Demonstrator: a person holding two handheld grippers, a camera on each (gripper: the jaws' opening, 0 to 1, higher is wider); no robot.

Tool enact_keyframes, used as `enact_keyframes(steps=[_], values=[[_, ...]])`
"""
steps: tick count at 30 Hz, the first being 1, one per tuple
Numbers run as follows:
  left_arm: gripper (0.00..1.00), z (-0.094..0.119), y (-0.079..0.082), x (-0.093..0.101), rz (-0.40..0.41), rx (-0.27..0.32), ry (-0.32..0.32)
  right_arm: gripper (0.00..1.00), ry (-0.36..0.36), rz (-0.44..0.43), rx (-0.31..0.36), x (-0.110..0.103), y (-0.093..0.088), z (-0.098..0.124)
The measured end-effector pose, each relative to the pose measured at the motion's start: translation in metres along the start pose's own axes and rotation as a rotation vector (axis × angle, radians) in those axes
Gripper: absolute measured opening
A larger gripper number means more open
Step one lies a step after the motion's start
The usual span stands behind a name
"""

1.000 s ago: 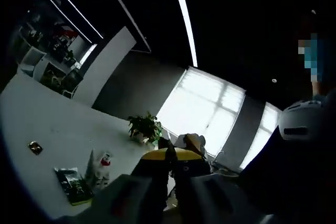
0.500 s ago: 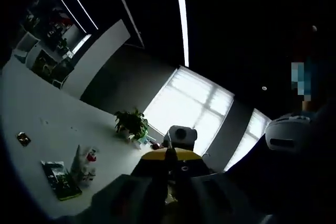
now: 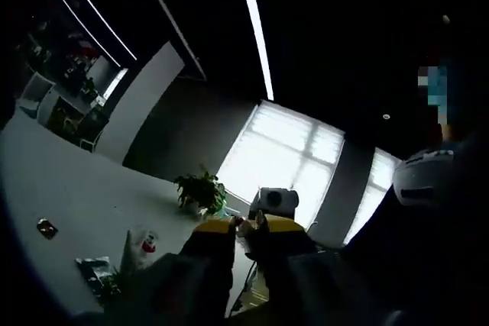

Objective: Arrange the skincare products in the storage area until every visible bottle or jar stands upright without overlapping.

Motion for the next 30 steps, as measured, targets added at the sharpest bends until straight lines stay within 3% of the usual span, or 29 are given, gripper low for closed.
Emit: enact_keyframes(steps=[4,7,10,13,18,22,25,30], values=[[0.2,0.004,0.002,0.002,-0.023,0.001,-0.019,0.0,0.003,-0.088,0.06,0.001,0.006,0.0],[0.24,0.004,0.003,0.005,-0.051,0.019,-0.036,0.0,0.019,-0.266,0.128,0.005,0.009,0.0],[0.23,0.002,0.009,0.009,-0.099,0.108,-0.058,0.0,0.078,-0.492,0.199,0.008,0.005,-0.003],[0.22,0.003,0.012,0.01,-0.104,0.185,-0.06,0.0,0.142,-0.662,0.256,0.008,-0.003,-0.006],[0.17,0.003,0.012,0.006,-0.093,0.204,-0.057,0.0,0.162,-0.745,0.228,0.004,-0.018,-0.015],[0.07,0.004,0.013,0.004,-0.075,0.2,-0.034,0.0,0.148,-0.714,0.255,0.002,-0.015,-0.013],[0.05,0.006,0.009,0.001,-0.043,0.166,0.012,0.0,0.05,-0.572,0.248,0.006,-0.015,-0.012],[0.02,0.008,0.002,-0.008,-0.003,0.075,0.124,0.0,-0.135,-0.214,0.195,0.007,-0.015,-0.007]])
Point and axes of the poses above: the point that each gripper's makers call its tool centre point, and the gripper's own axes: z roughly backward along the fingers, x roughly to its right, y roughly out of its top, the point moved 8 cm from there along z, roughly backward along the fingers, and after that the axes turned 12 degrees about -y, right-handed, at the moved point
